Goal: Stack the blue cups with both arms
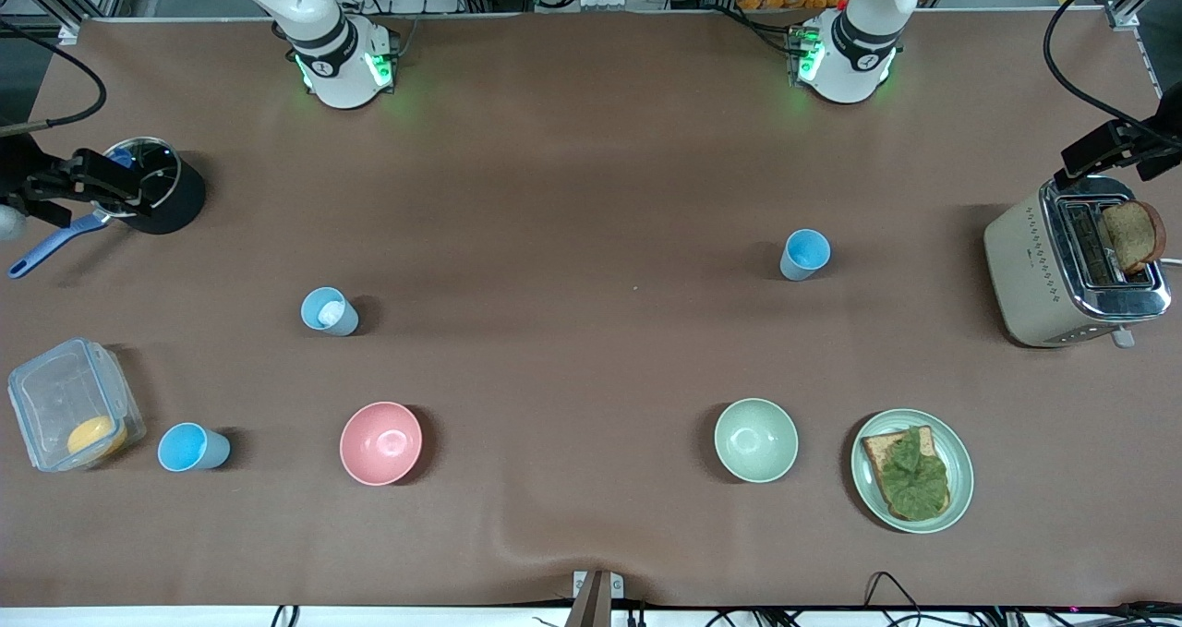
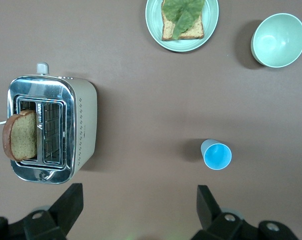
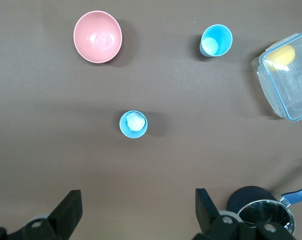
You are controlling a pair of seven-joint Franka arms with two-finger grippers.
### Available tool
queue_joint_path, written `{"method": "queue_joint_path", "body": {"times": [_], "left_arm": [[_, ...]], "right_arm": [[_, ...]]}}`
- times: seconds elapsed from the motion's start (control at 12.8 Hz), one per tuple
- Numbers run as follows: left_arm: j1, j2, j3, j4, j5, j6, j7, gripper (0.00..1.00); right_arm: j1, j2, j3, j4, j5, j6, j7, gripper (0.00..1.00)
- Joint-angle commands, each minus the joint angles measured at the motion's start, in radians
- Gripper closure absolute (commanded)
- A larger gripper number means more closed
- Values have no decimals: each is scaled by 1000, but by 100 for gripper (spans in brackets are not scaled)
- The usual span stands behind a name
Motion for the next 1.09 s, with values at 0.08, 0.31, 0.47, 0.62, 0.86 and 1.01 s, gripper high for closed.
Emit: {"method": "queue_joint_path", "body": {"times": [0.08, 0.31, 0.47, 0.62, 0.86, 1.01], "left_arm": [[13, -7, -3, 13, -3, -9, 29, 0], [16, -5, -3, 11, -6, -9, 30, 0], [16, -2, -3, 11, -7, -7, 30, 0], [16, -2, -3, 7, -6, -7, 30, 0], [32, -2, -3, 10, -9, -7, 30, 0], [29, -2, -5, 8, -14, -7, 29, 0]], "right_arm": [[5, -3, -8, -4, 4, 2, 3, 0], [4, -3, -8, -4, 10, 2, 3, 0], [1, -3, -8, -4, 10, 5, 2, 0], [2, 2, -8, -6, 10, 7, 2, 0], [1, 2, -8, -17, 10, 2, 2, 0], [5, 5, -8, -26, 10, 12, 0, 0]]}}
